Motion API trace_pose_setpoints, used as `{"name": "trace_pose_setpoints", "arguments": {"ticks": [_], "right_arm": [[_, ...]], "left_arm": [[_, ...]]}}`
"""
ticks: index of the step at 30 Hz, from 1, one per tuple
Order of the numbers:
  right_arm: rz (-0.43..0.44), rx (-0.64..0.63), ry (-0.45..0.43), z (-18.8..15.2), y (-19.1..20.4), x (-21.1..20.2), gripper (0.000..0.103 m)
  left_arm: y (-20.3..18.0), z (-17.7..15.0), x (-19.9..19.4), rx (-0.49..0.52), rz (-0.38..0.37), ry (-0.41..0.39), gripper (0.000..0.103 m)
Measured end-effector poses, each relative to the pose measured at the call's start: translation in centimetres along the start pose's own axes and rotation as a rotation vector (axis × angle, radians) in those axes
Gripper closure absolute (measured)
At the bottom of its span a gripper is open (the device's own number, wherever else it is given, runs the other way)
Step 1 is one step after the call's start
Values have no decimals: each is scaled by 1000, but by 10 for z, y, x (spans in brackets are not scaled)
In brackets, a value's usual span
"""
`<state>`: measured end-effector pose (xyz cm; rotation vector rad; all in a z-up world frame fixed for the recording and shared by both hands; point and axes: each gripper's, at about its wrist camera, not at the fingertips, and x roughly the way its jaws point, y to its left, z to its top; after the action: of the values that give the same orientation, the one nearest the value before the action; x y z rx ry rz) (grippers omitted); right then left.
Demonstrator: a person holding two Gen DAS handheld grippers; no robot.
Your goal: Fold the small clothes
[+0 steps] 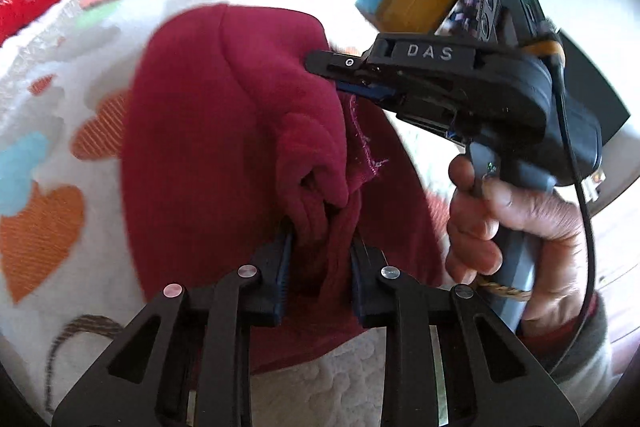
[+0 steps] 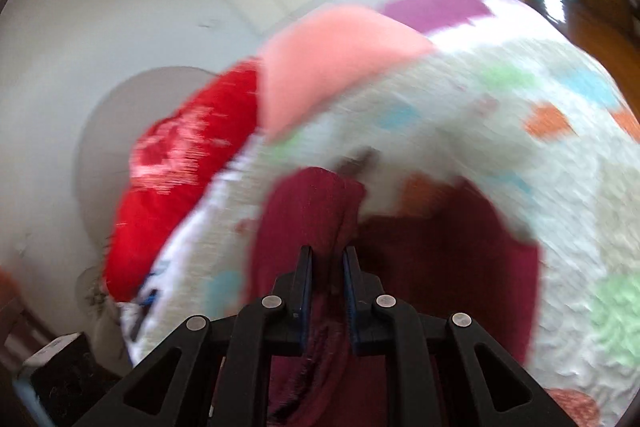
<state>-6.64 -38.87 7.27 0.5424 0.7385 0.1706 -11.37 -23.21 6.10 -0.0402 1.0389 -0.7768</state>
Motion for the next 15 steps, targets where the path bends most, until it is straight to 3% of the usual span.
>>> {"name": "trace_pose_setpoints", "arguments": {"ticks": [2,3,4,6,7,8,12,15], "right_arm": [[-20,71,29,-6,-23,5,88],[-37,106,39,-9,-32,4,87],[-34,122,33,-11,-35,-1,83],[35,129,-11,-13,-33,-17,46],[68,134,-36,-15,-31,-26,39],[86,135,-47,-18,-30,-33,32],[93,111,-4,-31,-20,-40,31],[95,98,56,-44,-7,-25,30]], "left_arm": [[-8,-4,-1,35,12,12,80],[-11,-5,-5,45,1,18,75],[-15,-7,-13,51,-26,27,63],[-16,-14,-34,65,-121,33,50],[-14,-18,-46,81,-132,12,48],[-15,-18,-52,94,-110,-4,48],[11,-21,-63,113,108,-72,48],[41,-21,-52,47,184,-47,48]]}}
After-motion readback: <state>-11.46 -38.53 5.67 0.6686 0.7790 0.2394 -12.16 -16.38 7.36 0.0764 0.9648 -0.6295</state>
